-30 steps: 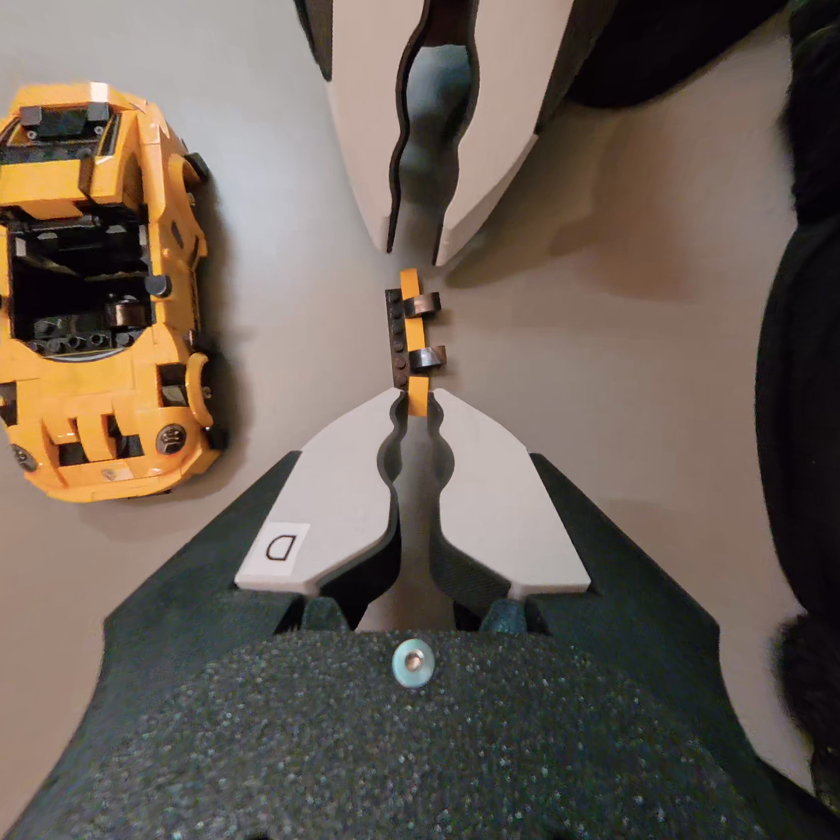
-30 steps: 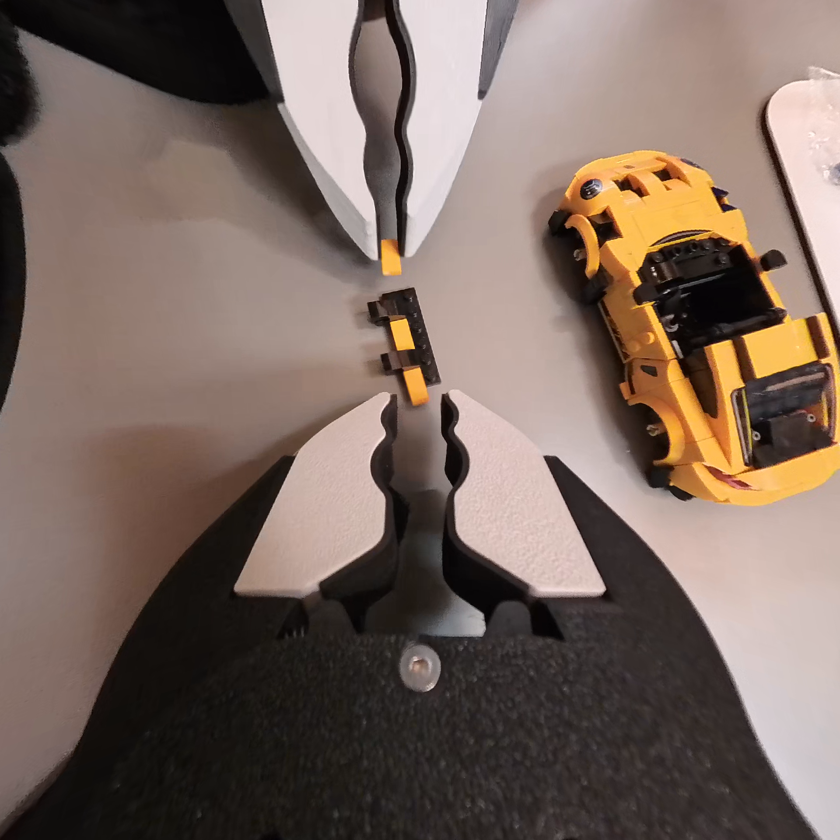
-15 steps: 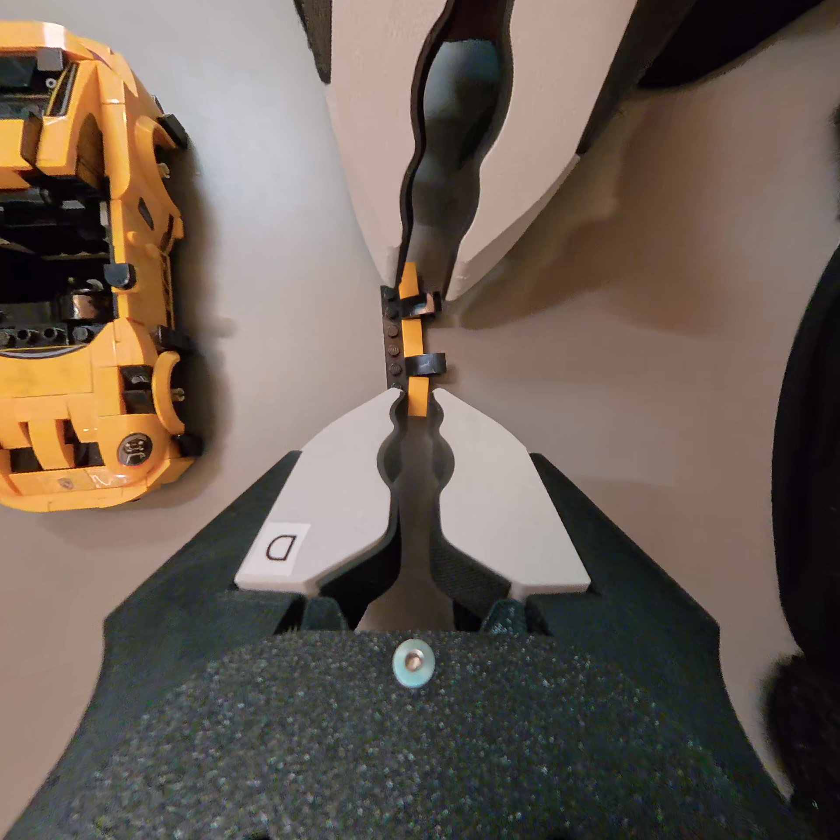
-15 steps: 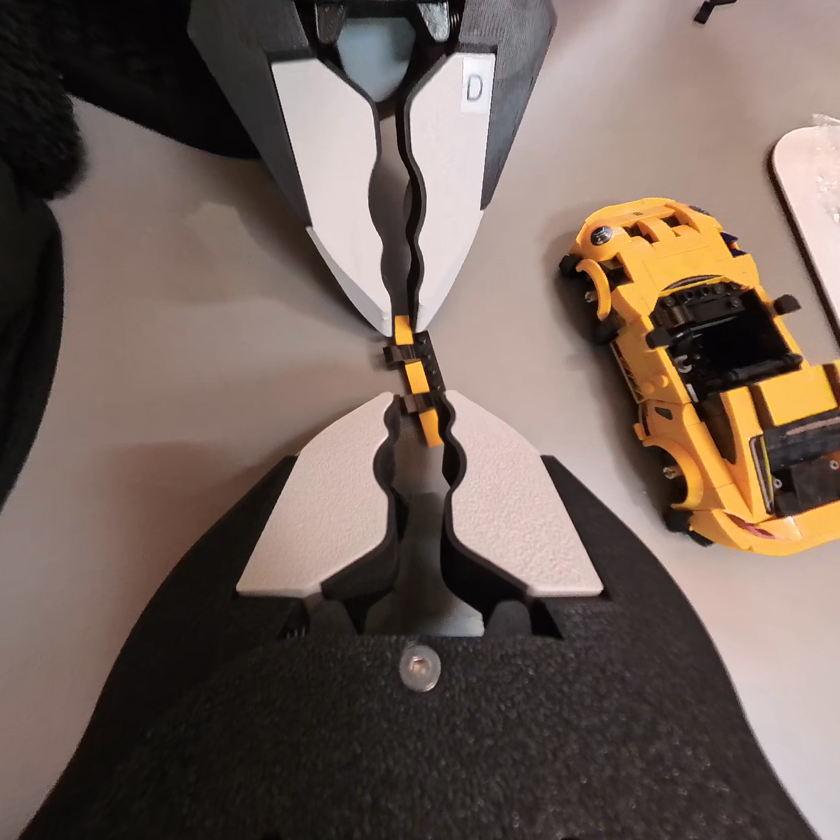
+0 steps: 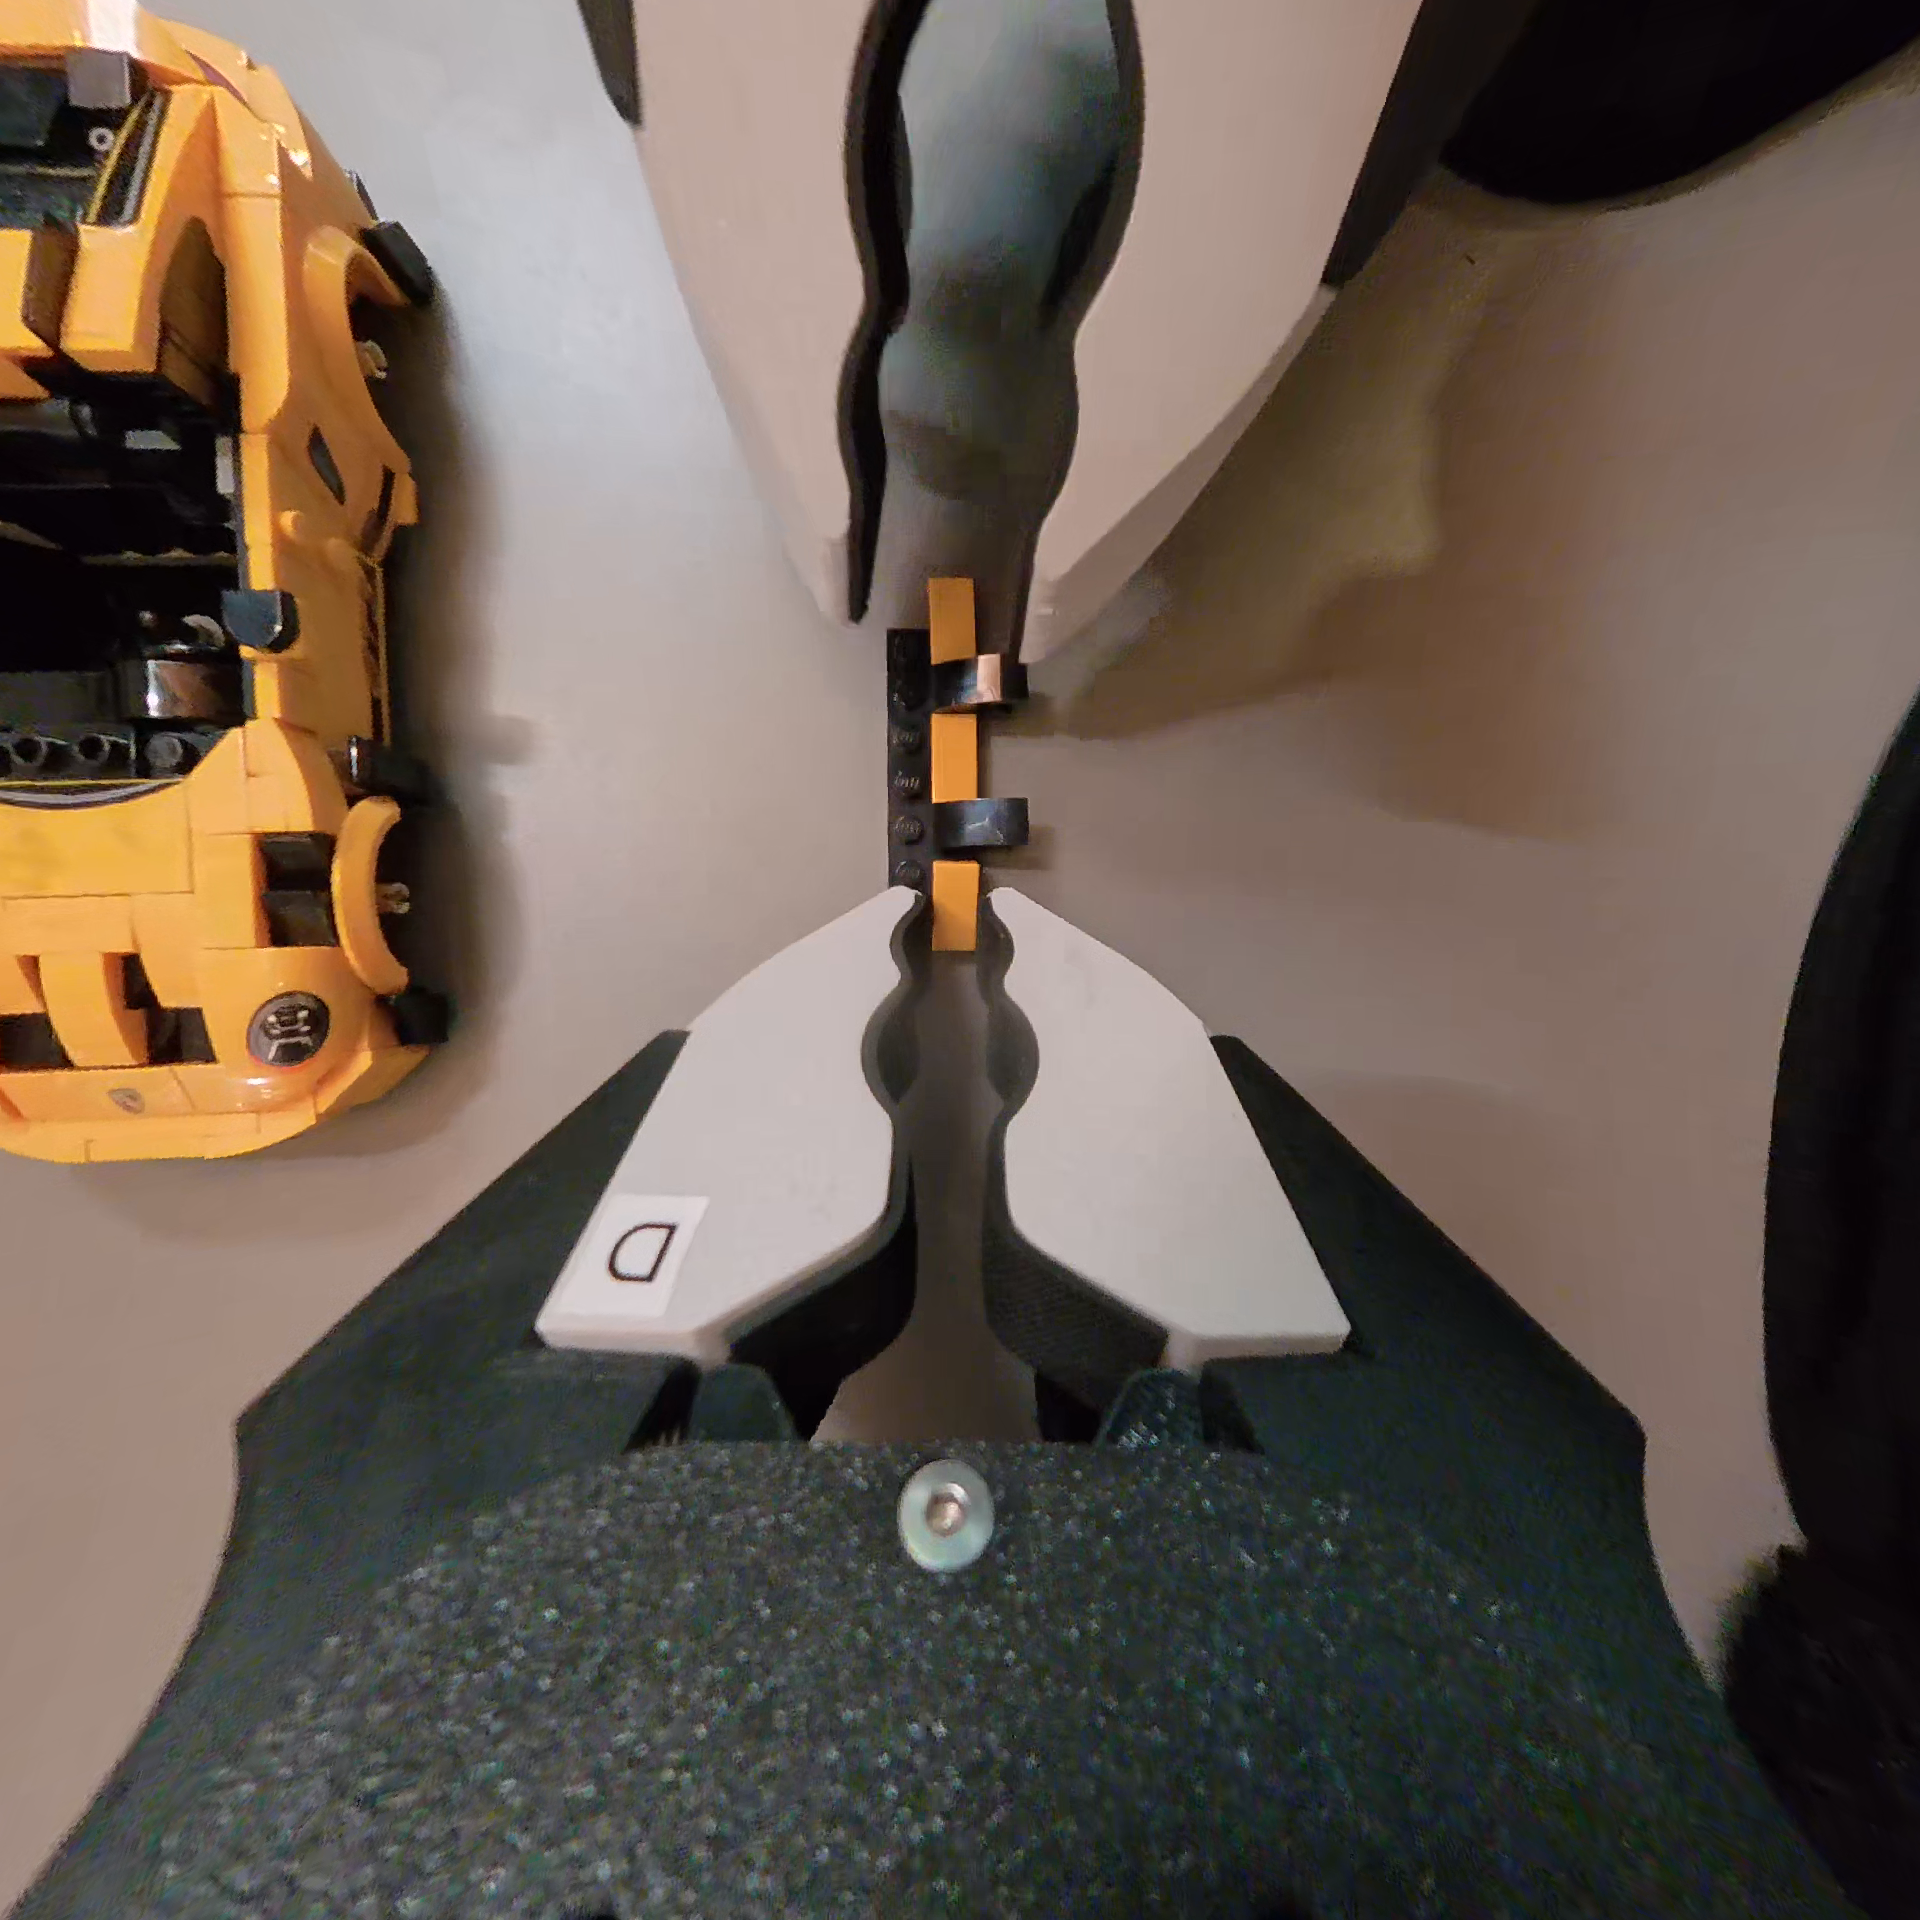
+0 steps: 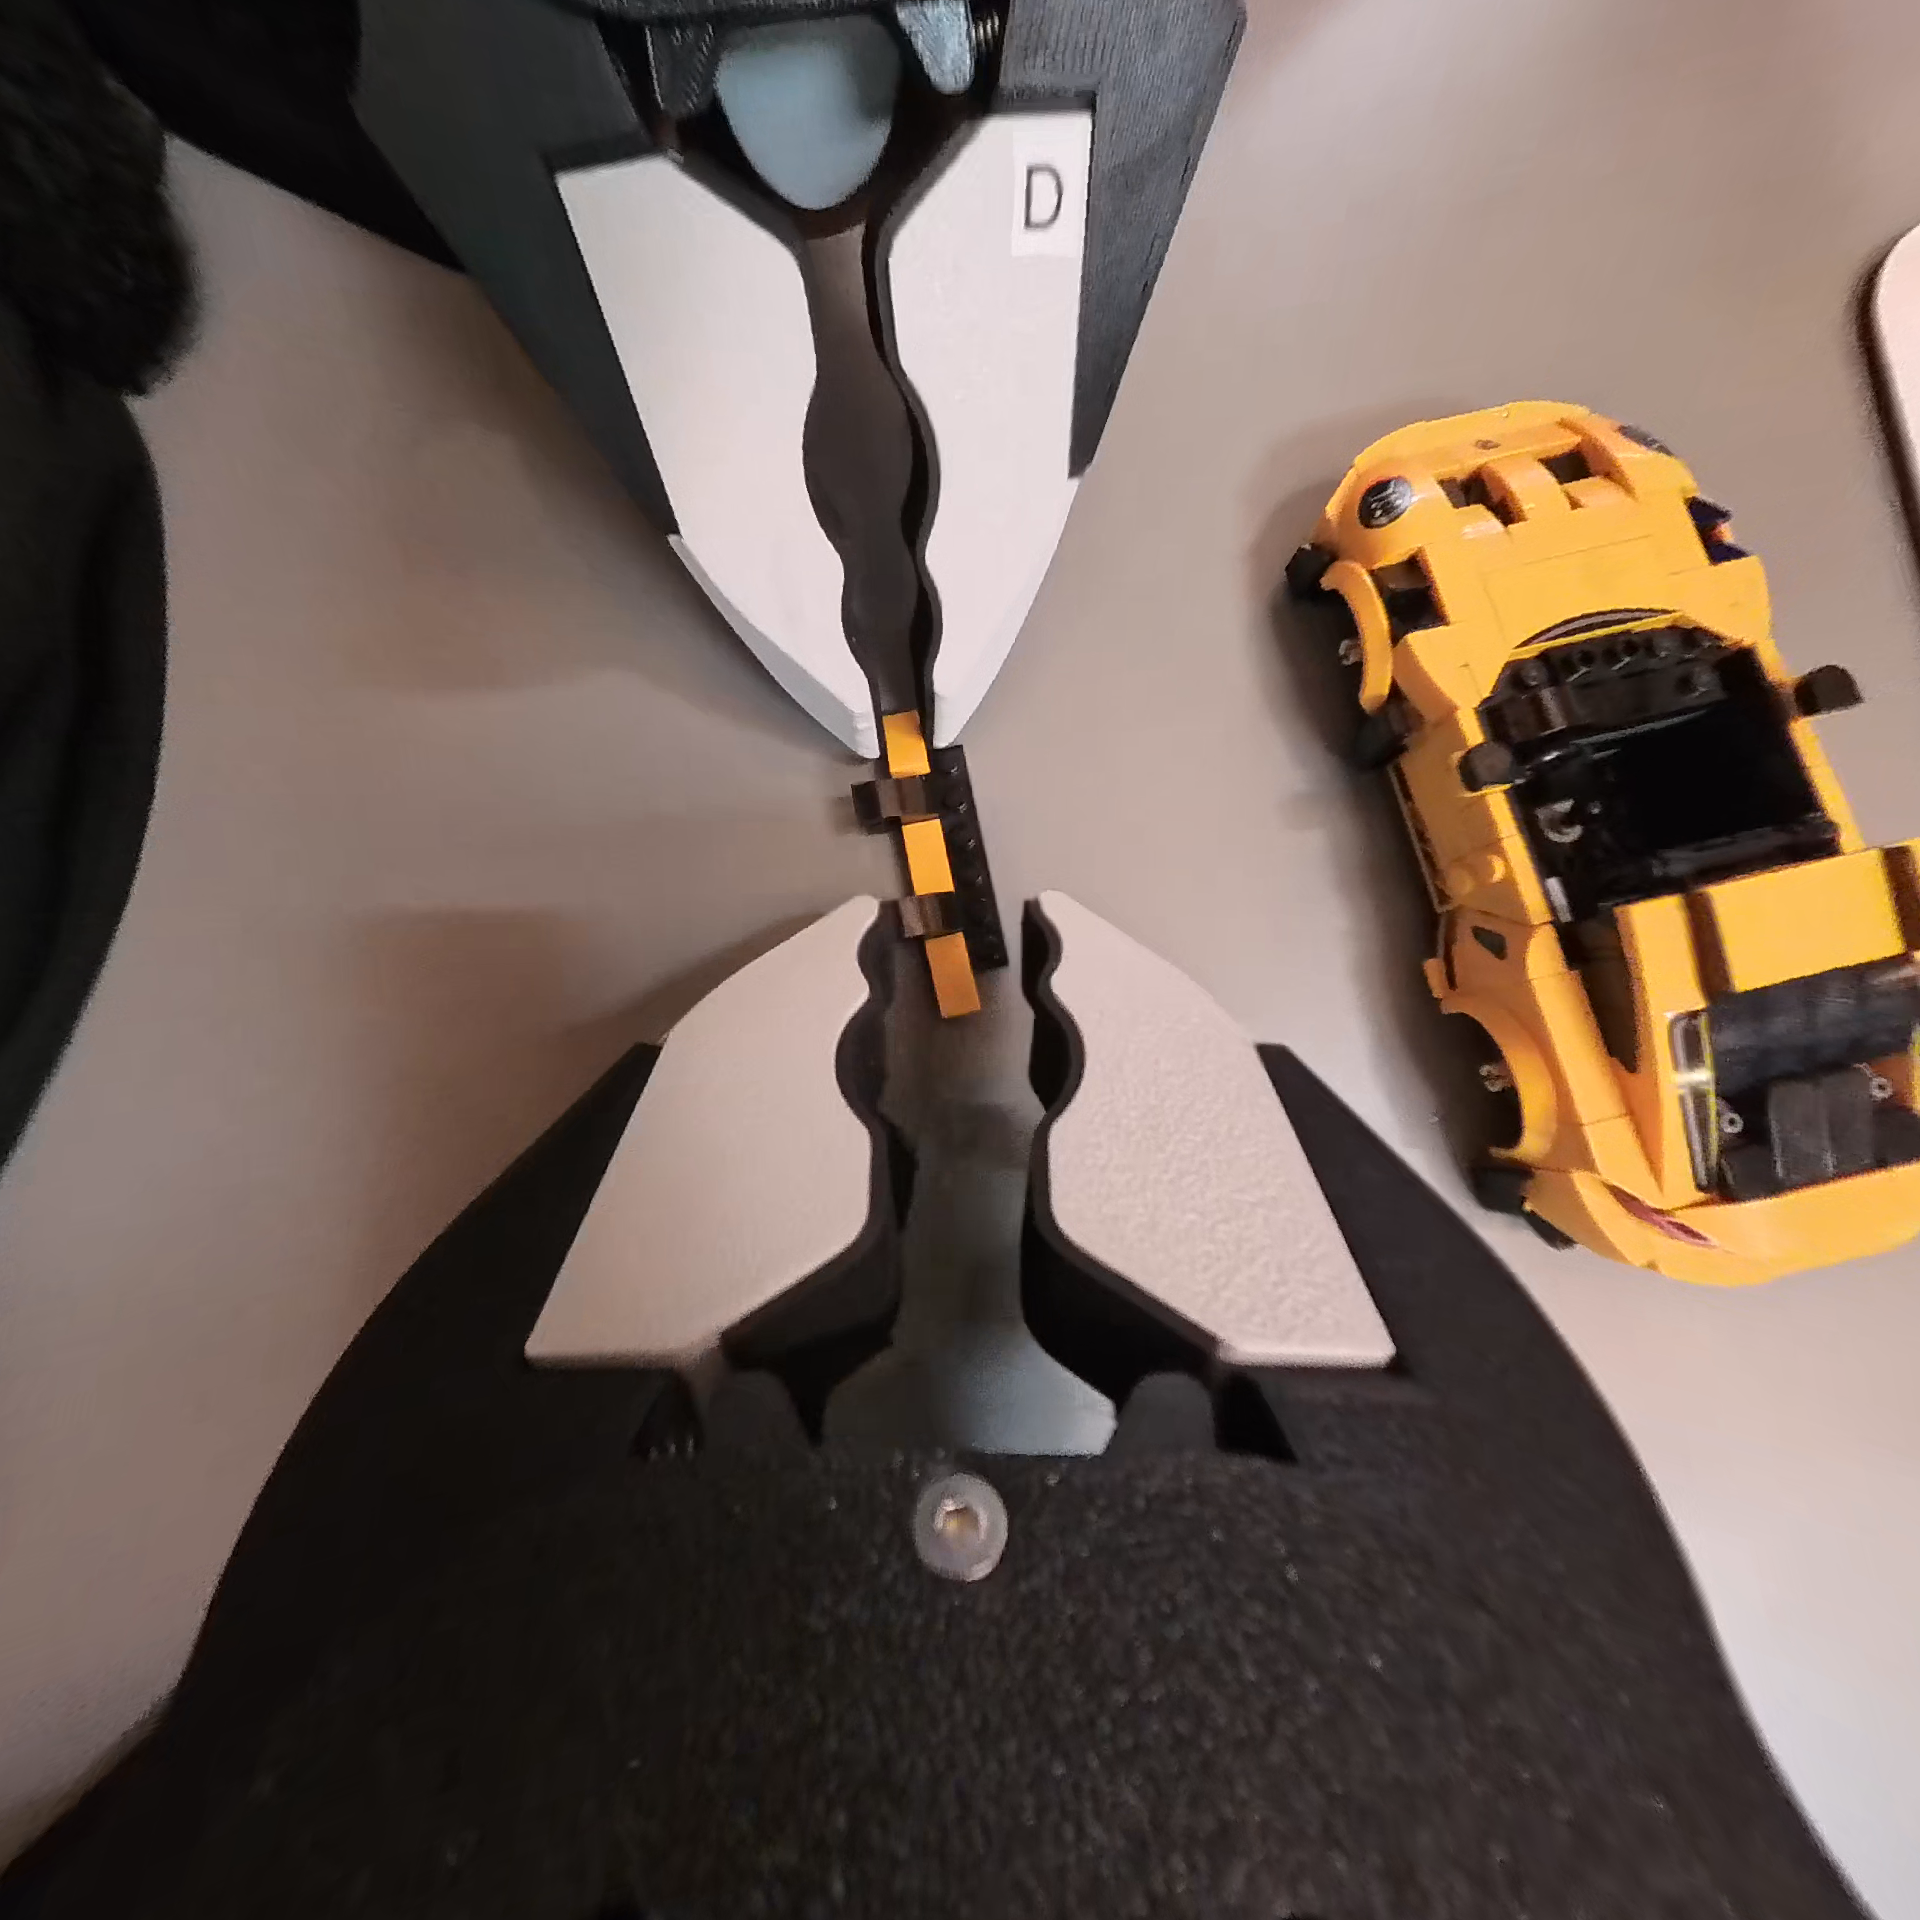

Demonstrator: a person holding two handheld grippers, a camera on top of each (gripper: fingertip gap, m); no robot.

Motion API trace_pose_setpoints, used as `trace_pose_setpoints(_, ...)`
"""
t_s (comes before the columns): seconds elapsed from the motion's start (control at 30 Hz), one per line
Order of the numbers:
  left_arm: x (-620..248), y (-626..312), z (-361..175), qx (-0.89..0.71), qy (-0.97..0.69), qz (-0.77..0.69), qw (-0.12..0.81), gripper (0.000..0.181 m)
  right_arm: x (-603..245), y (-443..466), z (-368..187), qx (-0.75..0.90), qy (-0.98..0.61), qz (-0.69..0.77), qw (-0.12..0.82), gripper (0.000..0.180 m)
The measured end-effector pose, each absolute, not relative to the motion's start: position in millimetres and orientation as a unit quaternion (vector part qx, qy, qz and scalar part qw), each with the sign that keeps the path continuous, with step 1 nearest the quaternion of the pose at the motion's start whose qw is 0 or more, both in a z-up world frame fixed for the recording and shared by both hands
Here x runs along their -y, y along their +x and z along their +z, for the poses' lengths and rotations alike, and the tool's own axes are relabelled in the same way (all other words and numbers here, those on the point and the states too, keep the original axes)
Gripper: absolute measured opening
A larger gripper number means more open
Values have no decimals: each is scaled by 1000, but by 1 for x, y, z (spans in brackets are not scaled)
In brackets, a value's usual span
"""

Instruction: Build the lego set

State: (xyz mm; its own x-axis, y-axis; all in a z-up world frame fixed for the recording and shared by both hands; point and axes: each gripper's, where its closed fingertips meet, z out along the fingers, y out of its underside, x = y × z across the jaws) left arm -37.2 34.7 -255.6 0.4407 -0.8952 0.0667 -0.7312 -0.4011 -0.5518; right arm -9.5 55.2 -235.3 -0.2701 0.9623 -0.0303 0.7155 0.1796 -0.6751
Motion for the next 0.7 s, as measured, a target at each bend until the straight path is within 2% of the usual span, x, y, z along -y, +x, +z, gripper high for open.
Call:
trace_pose_setpoints(0.27,-36,-35,-253,-501,-814,-181,230,8,-48,-8,-249,741,-580,306,147,24)
trace_pose_setpoints(0.7,-37,-32,-252,-533,-794,-168,240,8,-53,-12,-240,714,-603,317,165,22)
